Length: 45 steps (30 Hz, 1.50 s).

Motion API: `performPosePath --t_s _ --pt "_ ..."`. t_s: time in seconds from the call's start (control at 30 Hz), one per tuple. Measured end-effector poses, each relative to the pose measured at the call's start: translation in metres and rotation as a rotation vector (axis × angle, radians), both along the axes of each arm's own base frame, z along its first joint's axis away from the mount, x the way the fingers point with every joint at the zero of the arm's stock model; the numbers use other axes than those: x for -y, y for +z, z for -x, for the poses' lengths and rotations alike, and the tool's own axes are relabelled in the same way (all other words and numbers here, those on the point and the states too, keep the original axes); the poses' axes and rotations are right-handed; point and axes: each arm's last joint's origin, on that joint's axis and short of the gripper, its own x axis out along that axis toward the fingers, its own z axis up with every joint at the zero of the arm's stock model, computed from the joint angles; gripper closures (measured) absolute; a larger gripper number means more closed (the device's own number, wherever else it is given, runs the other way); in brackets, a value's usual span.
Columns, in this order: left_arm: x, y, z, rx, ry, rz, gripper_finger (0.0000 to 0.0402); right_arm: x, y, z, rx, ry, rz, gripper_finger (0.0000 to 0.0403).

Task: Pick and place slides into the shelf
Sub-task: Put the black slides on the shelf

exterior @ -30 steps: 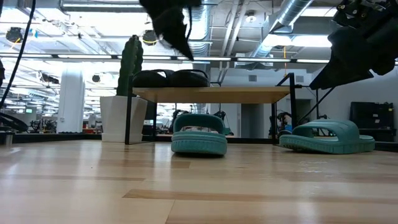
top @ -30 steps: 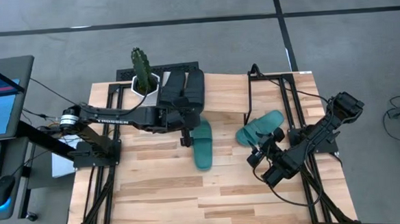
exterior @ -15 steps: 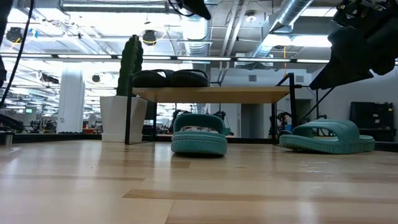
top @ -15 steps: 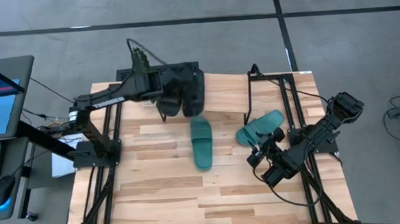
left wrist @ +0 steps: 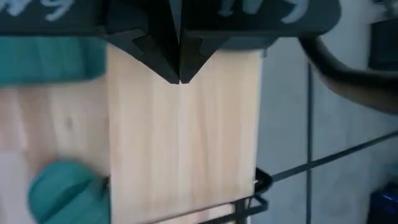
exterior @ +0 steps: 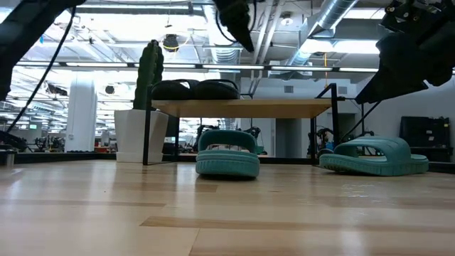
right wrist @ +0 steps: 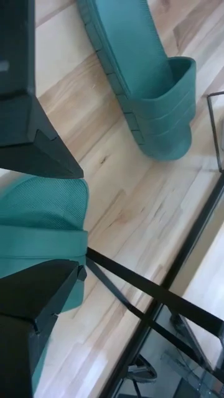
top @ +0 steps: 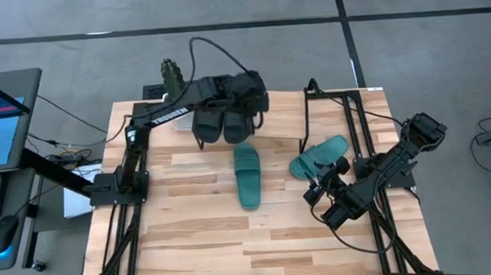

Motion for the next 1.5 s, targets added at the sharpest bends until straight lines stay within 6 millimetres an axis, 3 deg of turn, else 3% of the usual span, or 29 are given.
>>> performPosePath --t_s 0.13,0.27,0.47,0.73,0.93,1.03,1.17,1.33,1.5 --pt "-0.011 0.008 0.01 -0.037 0.071 -0.102 0.0401 0.0 0.0 0.0 -0.012 -0.002 -0.01 0.0194" --pt "-0.023 -0.001 0.015 -0.092 0.091 -0.031 0.0401 0.0 0.0 0.0 -0.014 -0.003 -0.014 0.0194" --pt "-0.022 0.006 0.014 0.009 0.129 0.038 0.0401 -0.001 -0.001 0.0 -0.004 -0.004 -0.022 0.0194" --pt "0.018 0.081 0.06 0.318 0.077 0.106 0.0401 -0.002 0.001 -0.004 0.135 -0.022 -0.017 0.0194" --pt "0.062 0.146 0.126 0.594 -0.045 0.116 0.0401 -0.007 0.02 -0.02 0.32 0.038 0.276 0.0194" --pt "0.08 0.154 0.156 0.648 -0.07 0.099 0.0401 -0.002 0.037 -0.035 0.258 0.018 0.398 0.0194" --pt "0.091 0.14 0.194 0.731 0.017 0.036 0.0401 0.017 0.063 -0.059 0.142 -0.068 0.508 0.0194" --pt "0.094 0.095 0.24 0.867 0.081 0.048 0.0401 0.06 0.091 -0.083 -0.068 -0.198 0.57 0.0194" --pt "0.095 0.055 0.288 1.057 0.109 0.091 0.0401 0.105 0.122 -0.102 -0.249 -0.256 0.485 0.0194"
